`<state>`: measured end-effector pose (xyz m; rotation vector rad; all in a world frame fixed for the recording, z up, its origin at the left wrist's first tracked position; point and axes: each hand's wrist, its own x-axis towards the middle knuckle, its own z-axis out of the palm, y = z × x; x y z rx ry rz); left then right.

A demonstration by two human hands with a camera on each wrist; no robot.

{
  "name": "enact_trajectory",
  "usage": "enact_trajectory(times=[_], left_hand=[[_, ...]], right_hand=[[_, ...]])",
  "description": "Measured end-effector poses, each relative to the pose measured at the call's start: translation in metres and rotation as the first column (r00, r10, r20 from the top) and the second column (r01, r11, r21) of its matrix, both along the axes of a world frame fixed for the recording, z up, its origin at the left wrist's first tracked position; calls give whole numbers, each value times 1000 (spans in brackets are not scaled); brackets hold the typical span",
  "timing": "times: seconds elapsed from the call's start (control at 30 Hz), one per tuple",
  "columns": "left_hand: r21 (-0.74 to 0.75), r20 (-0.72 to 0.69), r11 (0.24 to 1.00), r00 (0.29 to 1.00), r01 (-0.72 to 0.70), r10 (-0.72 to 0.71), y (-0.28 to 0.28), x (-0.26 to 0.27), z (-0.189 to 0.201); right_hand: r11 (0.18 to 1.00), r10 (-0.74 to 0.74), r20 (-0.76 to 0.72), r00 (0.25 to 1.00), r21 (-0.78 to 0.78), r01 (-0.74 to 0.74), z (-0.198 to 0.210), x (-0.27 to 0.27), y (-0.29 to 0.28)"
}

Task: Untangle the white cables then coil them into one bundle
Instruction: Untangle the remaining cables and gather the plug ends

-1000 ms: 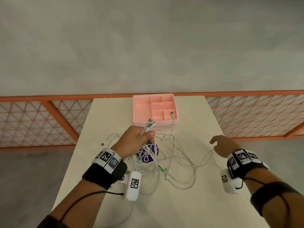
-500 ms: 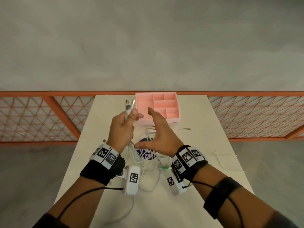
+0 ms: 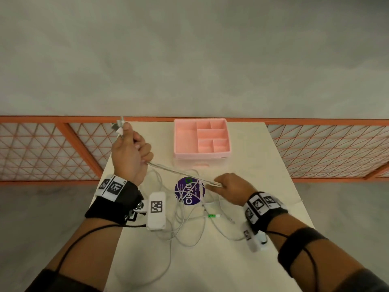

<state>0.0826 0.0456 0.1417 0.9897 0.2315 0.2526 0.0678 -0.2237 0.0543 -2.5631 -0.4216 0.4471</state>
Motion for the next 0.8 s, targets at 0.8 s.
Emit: enact_trajectory(times=[0.8], left_hand=[[65,-290,973,937,223,-196,-36,-11,-71]], right_hand=[[684,-504,148,851,-533,498,-71,-40,-215]])
